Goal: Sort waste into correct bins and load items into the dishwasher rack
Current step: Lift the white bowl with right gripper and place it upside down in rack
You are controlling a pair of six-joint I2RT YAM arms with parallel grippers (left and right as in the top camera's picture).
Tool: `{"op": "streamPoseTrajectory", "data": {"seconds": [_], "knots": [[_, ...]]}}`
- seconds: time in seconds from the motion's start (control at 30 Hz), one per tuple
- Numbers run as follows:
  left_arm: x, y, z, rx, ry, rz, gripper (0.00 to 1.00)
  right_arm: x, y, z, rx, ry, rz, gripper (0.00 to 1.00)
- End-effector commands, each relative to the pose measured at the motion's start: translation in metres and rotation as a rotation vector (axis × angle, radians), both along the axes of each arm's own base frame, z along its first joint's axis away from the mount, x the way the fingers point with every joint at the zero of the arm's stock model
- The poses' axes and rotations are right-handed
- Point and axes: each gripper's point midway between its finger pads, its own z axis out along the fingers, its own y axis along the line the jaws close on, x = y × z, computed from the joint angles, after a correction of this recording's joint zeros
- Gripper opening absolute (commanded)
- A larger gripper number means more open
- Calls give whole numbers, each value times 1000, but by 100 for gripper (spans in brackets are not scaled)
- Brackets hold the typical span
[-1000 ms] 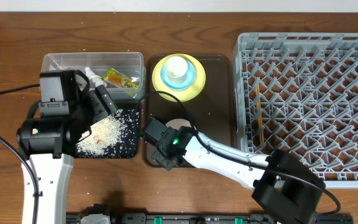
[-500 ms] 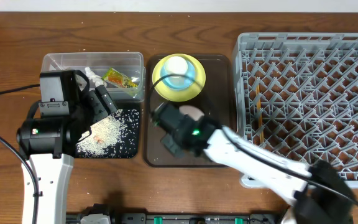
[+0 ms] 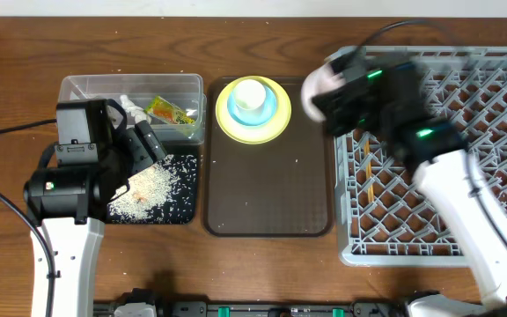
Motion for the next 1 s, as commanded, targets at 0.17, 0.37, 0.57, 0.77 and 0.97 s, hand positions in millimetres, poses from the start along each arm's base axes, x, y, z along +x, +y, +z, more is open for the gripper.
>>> {"op": "streamPoseTrajectory", "data": {"seconds": [0.17, 0.37, 0.57, 0.77, 0.97], "knots": [[0, 0, -2, -6, 6, 2, 91, 12, -65, 54, 403, -154, 283, 1], [0, 0, -2, -6, 6, 3, 91, 25, -101, 42, 494, -222, 378, 1], [0, 0, -2, -6, 6, 3, 91, 44, -108, 3, 531, -194, 400, 1], [0, 0, -2, -6, 6, 2, 91, 56, -111, -34, 568, -162, 422, 1], [0, 0, -2, -6, 6, 3, 91, 64, -113, -66, 594, -107, 404, 1]]}}
